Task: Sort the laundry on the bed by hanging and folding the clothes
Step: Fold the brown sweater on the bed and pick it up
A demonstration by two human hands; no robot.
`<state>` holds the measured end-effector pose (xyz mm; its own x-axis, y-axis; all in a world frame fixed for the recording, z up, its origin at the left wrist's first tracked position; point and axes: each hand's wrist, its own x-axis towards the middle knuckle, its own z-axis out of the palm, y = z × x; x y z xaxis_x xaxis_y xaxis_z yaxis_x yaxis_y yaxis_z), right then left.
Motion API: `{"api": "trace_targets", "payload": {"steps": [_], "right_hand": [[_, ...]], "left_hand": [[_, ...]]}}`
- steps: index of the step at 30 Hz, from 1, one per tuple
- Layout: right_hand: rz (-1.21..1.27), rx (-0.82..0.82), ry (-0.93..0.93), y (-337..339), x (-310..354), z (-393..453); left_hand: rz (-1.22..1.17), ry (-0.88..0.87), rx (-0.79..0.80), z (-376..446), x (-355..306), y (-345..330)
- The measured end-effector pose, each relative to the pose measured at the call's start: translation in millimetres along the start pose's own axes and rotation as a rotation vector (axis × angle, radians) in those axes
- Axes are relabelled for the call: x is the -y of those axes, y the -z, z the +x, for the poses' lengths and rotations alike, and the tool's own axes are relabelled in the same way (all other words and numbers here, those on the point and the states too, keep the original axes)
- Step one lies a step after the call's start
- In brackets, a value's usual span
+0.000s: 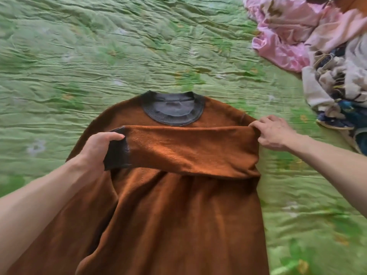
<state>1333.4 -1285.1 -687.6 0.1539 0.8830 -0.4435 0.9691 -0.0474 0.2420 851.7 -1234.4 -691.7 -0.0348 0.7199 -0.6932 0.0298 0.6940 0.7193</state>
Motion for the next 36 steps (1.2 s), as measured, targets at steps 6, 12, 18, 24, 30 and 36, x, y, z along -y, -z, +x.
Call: {"api": "trace_targets", "payload": {"steps": [6,12,18,24,30,36], "right_hand": [[0.141,-0.144,-0.020,20.9,8.3,26.2],[0.338,-0.108,-0.112,16.6,15.6,48.1],[0.157,-0.164,-0.231,-5.7,21.8,50.0],[0.233,-0.228,0.128,-15.7,27.4,39.0],[0.111,-0.154,0.110,-9.9,-3.9,50.1],[0.194,-0.170,-0.109,-13.1,-1.8,48.7]], "left_hand": [[0.081,-0.106,-0.169,35.7,5.2,38.1],[0.241,-0.245,-0.202,59.9,29.2,53.6],[0.321,-0.395,-0.194,66.8,43.3,52.1],[0.393,-0.466,-0.224,61.5,42.4,52.4],[0.424,-0.571,-0.222,53.7,39.4,34.9],[0.557,-0.685,-0.256,62.3,41.5,3.3]]}}
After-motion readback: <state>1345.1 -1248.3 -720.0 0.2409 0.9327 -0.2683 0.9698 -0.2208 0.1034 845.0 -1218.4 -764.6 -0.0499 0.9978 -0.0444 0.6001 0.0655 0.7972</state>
